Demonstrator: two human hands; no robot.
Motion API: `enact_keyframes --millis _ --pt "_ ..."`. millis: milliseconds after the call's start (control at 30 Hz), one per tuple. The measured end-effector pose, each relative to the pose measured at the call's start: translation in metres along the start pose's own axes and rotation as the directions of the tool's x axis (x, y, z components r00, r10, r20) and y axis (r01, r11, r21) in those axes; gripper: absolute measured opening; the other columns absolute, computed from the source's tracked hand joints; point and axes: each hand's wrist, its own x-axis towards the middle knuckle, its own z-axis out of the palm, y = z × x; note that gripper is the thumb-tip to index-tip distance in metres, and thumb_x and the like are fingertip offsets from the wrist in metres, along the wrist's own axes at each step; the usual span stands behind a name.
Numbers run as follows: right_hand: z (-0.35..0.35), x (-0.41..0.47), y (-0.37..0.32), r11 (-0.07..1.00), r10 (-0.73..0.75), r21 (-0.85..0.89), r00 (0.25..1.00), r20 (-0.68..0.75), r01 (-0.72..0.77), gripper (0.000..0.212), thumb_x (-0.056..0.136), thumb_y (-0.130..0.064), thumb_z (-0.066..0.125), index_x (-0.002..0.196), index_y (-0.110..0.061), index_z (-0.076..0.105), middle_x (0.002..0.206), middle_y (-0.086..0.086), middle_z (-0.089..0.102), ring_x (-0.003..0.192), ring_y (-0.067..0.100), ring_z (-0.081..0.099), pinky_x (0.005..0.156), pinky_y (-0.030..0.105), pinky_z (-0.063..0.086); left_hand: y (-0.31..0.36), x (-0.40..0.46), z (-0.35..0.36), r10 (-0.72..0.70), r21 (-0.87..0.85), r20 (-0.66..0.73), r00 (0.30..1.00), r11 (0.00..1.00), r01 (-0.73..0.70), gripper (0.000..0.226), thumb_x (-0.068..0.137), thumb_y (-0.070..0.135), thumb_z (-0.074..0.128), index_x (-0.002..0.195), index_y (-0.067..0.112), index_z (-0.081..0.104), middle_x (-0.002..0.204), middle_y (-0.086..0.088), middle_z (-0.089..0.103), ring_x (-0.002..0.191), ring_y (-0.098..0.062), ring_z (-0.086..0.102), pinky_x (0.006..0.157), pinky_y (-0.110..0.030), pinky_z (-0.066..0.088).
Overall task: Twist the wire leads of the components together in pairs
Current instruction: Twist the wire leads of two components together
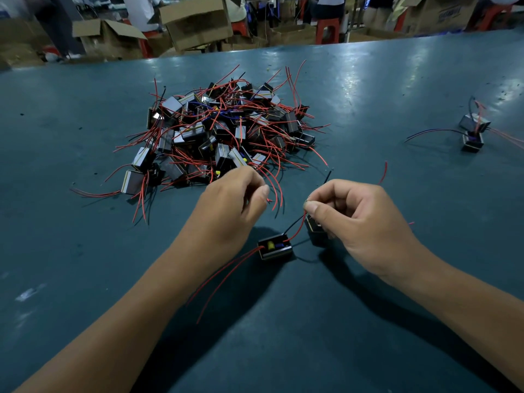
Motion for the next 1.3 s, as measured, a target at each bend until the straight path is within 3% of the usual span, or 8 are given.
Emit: enact_keyframes --millis 133,367,600,900,1133,1300 --pt "0.0 0.0 0.0 1.0 0.013 0.001 1.0 0.009 -0.013 0.013 0.09 -0.009 0.068 0.078 -0.013 0.068 0.059 -0.002 0.058 0.053 0.009 0.048 0.052 0.022 0.041 -0.008 -0.002 0.002 -0.025 0.028 0.125 0.992 0.999 0.022 0.016 0.099 0.03 0.052 0.084 0.024 0.053 0.075 0.012 0.052 0.074 -0.005 0.048 0.06 -0.016 0.034" --pt "0.0 0.0 0.0 1.0 0.013 0.005 1.0 0.008 -0.013 0.014 0.09 -0.01 0.068 0.077 -0.015 0.067 0.058 -0.004 0.058 0.052 0.007 0.048 0.052 0.022 0.042 -0.01 -0.001 0.002 -0.054 0.062 0.218 0.974 0.997 0.041 0.025 0.1 0.032 0.054 0.074 0.03 0.052 0.068 0.012 0.054 0.071 -0.005 0.051 0.057 -0.022 0.033" --pt "0.0 0.0 0.003 1.0 0.012 0.006 1.0 0.002 -0.012 0.014 0.09 -0.009 0.068 0.077 -0.015 0.067 0.056 -0.007 0.058 0.049 0.006 0.049 0.051 0.019 0.043 -0.013 -0.001 -0.004 -0.064 -0.094 0.236 0.97 0.992 0.088 0.017 0.097 0.029 0.06 0.08 0.029 0.059 0.073 0.01 0.06 0.073 -0.009 0.056 0.065 -0.019 0.043" --pt "0.0 -0.001 0.001 1.0 0.017 0.015 1.0 -0.001 -0.017 0.01 0.09 -0.011 0.067 0.08 -0.012 0.067 0.056 -0.005 0.058 0.05 0.007 0.049 0.051 0.019 0.044 -0.016 -0.001 -0.004 -0.075 -0.046 0.291 0.954 0.995 0.092 0.016 0.093 0.023 0.065 0.08 0.029 0.058 0.076 0.005 0.064 0.074 -0.015 0.058 0.07 -0.032 0.045" --pt "0.0 0.0 0.003 0.992 0.06 0.104 0.997 0.055 -0.066 0.005 0.092 -0.008 0.065 0.087 -0.008 0.065 0.066 0.004 0.068 0.057 0.01 0.064 0.058 0.018 0.051 -0.021 -0.001 -0.003 -0.083 0.027 0.325 0.942 0.997 0.078 0.016 0.091 0.037 0.069 0.08 0.03 0.06 0.078 0.008 0.066 0.074 -0.01 0.061 0.069 -0.031 0.051" --pt "-0.001 0.001 0.005 0.987 0.073 0.138 0.993 0.089 -0.085 0.004 0.093 -0.005 0.062 0.092 -0.008 0.059 0.082 0.011 0.075 0.07 0.02 0.073 0.068 0.025 0.059 -0.022 -0.001 -0.002 -0.114 0.104 0.341 0.933 0.991 0.084 0.014 0.092 0.036 0.068 0.082 0.028 0.063 0.077 0.01 0.065 0.076 -0.004 0.058 0.062 -0.021 0.047"
